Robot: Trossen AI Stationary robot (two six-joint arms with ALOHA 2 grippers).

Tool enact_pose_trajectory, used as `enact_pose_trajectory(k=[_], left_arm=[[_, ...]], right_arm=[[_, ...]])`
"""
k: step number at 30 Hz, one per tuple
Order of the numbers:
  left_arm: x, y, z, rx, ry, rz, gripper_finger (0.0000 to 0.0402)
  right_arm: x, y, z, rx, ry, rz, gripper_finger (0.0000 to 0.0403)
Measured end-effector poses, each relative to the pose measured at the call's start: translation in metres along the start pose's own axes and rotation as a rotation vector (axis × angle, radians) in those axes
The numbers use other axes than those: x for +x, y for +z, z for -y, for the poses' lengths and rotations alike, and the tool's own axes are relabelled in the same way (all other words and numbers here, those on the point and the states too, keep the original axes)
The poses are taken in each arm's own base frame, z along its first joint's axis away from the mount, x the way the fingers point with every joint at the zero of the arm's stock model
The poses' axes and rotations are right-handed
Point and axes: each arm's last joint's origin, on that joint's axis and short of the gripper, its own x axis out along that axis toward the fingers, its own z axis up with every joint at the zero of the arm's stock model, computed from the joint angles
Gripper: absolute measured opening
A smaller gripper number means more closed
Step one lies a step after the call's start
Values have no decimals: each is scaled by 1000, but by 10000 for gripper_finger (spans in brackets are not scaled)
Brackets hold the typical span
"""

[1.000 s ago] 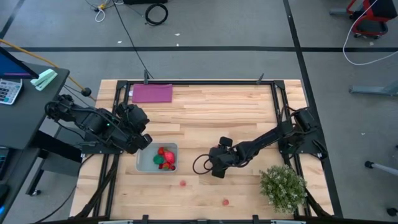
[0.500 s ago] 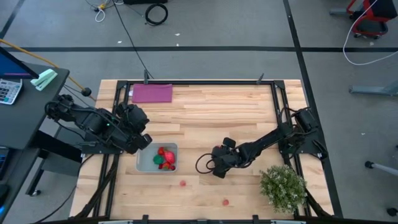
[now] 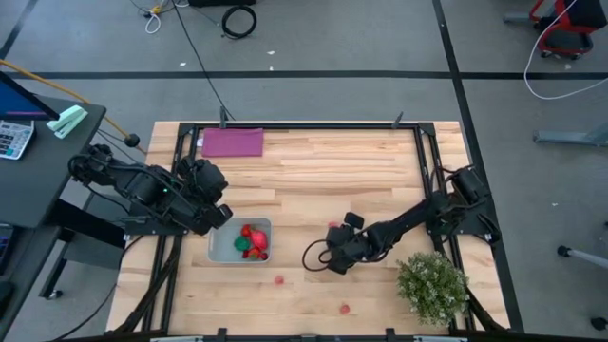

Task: Pick and placing Produce into tupperware
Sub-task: Put the lychee into the gray container

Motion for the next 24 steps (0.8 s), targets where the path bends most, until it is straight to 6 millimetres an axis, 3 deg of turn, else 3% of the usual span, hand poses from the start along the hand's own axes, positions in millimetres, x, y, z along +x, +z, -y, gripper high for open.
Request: enact_pose_trajectory(k=[11,21,24], left_arm=[[0,0,0,-1,0,1,13],[0,0,0,-5,-4,2,20],[0,0,0,-5,-3,3,24]], right_arm=[[-10,-15,-14,24,-11,25,169],[-10,-15,-15,7,-61,97,55],[-11,-9,-19,14,-45,169,43]])
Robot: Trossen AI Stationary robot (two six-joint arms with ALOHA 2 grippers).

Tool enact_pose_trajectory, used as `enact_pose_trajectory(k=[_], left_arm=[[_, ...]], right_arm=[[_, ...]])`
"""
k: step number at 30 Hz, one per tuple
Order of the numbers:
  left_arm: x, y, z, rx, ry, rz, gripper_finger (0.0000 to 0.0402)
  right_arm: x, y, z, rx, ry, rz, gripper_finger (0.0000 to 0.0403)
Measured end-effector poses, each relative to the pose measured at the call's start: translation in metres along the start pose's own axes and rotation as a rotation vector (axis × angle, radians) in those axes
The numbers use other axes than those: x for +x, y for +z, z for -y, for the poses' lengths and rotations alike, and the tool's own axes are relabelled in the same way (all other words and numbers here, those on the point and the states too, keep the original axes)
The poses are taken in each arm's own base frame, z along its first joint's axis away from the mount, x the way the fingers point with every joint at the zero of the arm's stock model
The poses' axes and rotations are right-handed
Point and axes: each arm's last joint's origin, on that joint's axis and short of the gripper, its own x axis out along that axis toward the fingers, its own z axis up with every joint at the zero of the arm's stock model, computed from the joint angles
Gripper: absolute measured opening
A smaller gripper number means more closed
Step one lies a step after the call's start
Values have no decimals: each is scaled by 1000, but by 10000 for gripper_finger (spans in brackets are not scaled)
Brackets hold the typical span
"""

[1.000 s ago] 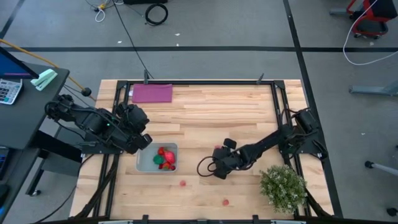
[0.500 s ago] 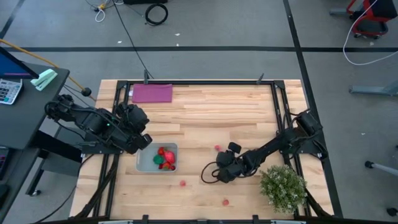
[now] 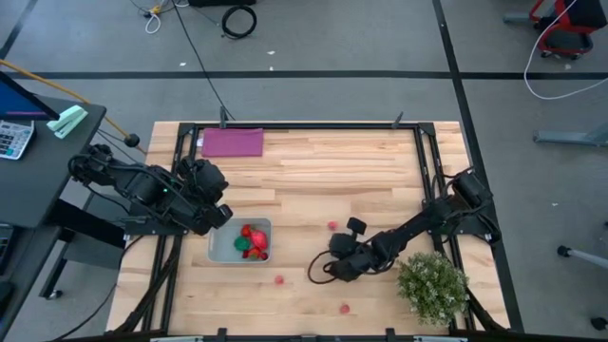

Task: Pick and placing Produce into tupperware
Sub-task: Put the lychee into the gray container

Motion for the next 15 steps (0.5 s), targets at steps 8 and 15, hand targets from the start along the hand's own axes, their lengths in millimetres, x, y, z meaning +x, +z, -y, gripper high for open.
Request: enact_pose_trajectory(k=[8,15], left_arm=[[0,0,0,0,0,0,11],[0,0,0,-1,-2,1,18]], right_arm=[[-4,56,-17,101,237,427,62],[-7,117,-4,198,413,701,53]])
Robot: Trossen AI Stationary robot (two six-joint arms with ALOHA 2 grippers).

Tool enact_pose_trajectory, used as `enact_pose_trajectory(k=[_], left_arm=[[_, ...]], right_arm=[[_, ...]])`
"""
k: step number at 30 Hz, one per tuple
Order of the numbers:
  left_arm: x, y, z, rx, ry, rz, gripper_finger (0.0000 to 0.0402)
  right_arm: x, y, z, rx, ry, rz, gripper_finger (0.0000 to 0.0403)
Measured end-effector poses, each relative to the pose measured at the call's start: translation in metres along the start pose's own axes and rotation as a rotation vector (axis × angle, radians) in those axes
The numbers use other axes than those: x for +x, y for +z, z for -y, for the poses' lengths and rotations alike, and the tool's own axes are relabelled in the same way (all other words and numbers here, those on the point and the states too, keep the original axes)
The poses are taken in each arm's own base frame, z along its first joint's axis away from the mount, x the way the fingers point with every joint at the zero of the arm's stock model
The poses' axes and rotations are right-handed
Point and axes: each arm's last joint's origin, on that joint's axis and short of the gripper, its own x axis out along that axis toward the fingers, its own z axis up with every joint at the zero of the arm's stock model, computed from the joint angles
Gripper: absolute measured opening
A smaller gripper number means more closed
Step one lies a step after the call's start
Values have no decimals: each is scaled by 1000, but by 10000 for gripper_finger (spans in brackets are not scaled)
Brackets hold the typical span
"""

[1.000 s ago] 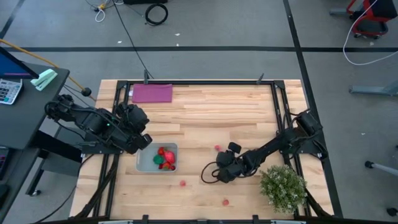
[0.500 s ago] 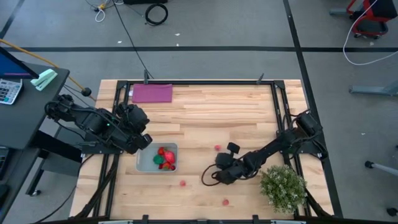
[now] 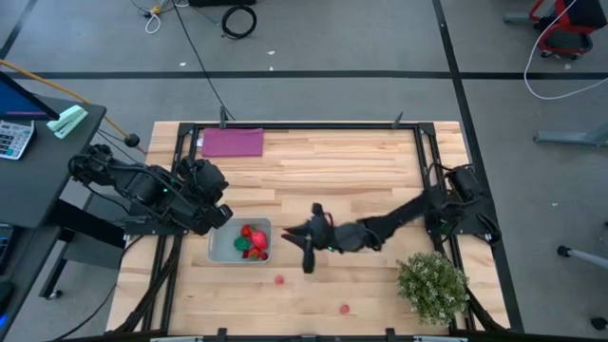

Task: Pick and placing Produce into tupperware
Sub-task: Put the lychee into the gray container

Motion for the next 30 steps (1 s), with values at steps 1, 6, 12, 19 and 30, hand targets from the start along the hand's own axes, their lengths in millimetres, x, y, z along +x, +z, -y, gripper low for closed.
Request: enact_pose_trajectory(k=[1,6,12,19,30], left_arm=[[0,0,0,0,0,0,20],[0,0,0,-3,-2,1,21],[0,0,0,-1,-1,1,12],[0,0,-1,8,5,-3,20],[0,0,0,7,5,-4,12]], right_arm=[[7,4,1,0,7,-2,52],[57,1,-8,-24,113,-103,62],[111,-37,-22,-206,89,-285,70],[137,-45,-28,-477,39,-420,84],[131,-5,-30,-482,-38,-444,170]])
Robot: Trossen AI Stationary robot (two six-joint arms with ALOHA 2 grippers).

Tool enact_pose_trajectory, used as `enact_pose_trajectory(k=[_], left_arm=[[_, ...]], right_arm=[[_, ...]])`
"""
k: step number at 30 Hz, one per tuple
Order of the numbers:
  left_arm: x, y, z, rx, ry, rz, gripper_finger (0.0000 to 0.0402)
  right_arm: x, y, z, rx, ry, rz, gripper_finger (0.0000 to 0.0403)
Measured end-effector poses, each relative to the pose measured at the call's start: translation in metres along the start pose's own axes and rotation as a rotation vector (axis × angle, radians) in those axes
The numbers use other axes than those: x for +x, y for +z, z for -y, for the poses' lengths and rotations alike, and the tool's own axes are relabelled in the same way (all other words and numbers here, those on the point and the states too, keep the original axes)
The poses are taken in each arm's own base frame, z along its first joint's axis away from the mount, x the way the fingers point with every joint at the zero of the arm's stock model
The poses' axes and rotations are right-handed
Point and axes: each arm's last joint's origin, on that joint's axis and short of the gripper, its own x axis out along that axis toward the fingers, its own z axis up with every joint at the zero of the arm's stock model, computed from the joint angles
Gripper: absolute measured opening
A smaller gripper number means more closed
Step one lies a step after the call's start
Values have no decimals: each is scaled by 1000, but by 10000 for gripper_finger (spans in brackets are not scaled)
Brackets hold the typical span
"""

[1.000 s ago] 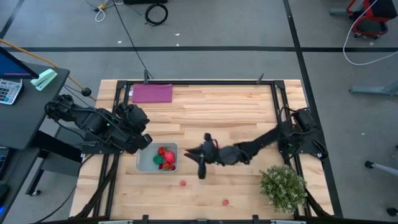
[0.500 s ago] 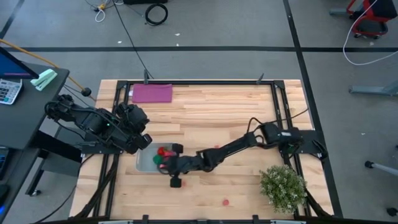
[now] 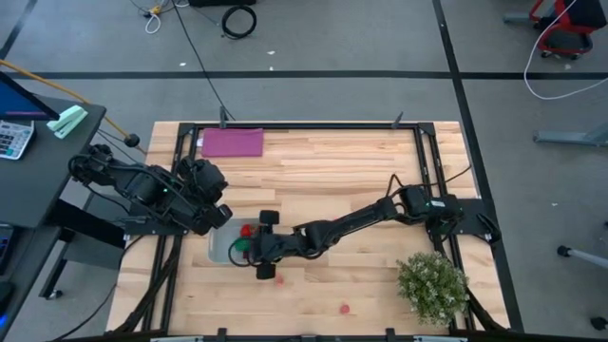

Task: Pick and placing Produce into tupperware
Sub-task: Put the lychee into the gray container

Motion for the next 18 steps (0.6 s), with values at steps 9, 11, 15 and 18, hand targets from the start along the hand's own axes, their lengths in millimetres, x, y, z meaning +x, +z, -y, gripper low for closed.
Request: enact_pose_trajectory(k=[9,11,15,18], left_arm=[[4,-1,12,-68,-32,-31,20],[7,-4,22,-55,-52,-70,18],[16,-14,54,36,-74,-117,13],[25,-26,86,123,-96,-138,13]], right_arm=[[-79,12,17,124,-36,-375,186],[-103,5,17,175,-78,-512,184],[-150,-10,3,186,-160,-651,183],[-179,-25,-11,184,-224,-623,183]])
